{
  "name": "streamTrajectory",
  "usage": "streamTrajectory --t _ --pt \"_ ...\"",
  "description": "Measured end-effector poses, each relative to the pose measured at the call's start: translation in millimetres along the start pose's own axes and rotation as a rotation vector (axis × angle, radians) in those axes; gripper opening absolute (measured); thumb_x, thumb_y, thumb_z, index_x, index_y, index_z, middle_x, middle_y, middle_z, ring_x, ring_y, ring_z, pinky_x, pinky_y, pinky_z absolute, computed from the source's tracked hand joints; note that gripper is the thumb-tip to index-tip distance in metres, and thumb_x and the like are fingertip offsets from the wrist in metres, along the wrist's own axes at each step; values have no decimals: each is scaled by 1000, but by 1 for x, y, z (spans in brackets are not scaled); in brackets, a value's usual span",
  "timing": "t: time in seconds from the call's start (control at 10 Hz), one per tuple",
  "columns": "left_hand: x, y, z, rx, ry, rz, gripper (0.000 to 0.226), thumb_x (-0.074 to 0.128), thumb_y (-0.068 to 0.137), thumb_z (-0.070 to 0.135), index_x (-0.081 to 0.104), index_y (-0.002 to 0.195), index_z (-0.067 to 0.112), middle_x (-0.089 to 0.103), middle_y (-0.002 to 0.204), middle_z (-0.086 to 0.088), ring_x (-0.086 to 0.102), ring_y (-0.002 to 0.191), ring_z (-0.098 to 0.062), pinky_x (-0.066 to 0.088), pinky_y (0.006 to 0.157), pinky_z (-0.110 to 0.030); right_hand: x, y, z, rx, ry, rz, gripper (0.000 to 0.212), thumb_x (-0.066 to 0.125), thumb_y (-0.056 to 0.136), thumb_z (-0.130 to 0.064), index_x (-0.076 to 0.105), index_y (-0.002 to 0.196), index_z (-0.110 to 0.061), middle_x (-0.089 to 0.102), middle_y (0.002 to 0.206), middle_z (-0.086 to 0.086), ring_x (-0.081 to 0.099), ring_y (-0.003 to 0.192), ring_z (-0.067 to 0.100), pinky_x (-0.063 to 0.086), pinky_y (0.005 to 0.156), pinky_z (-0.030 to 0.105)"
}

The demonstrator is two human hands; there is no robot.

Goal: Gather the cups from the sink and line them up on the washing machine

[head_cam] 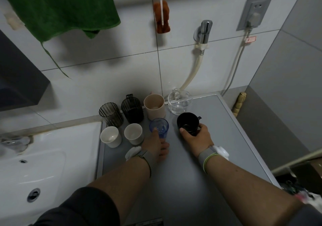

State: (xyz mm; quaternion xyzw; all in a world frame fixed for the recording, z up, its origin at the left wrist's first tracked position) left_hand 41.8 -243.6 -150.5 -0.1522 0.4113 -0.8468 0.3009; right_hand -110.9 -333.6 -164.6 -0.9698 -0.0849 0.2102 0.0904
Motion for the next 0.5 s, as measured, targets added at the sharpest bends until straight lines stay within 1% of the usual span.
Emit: streamTrajectory --t 0.1,0.2,0.3,0.4,0.5 --pt "0 0 -2 -6 5 -27 61 27 93 71 45 70 17 44 47 2 26 34 -12 24 42 -14 -1 0 0 4 -5 -7 73 85 69 -51 51 126 -20 61 106 -6 59 86 11 41 78 22" --pt "-1 -3 -2 -3 17 -42 62 27 92 73 41 66 19 40 45 3 23 33 -12 22 39 -14 -1 -1 -2 9 -9 -11 75 85 69 -51 51 127 -18 60 105 -6 59 86 11 41 78 22" --pt "2 -9 -2 7 13 -92 60 24 90 77 32 61 24 29 53 3 16 41 -12 12 48 -16 -1 0 -1 10 -27 -5 76 85 68 -52 52 127 -16 58 103 -6 57 86 10 41 78 22" --pt "2 -12 -2 -14 29 -108 61 29 86 80 31 58 26 29 56 2 17 42 -12 12 49 -18 -3 -5 -5 9 -42 -9 77 86 68 -51 51 127 -16 57 104 -6 57 87 10 41 79 22" --pt "1 -18 -5 -27 12 -203 61 30 86 80 24 58 26 20 54 4 11 40 -12 8 45 -14 -3 -11 -7 16 2 -7 78 88 67 -47 51 127 -14 61 107 -1 58 89 13 42 80 22"
Point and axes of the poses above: each hand's wrist, its own y-axis towards the middle knuckle, its own x-axis out of the palm, z = x × y, the point moved 2 cm from there along y, towards the middle knuckle
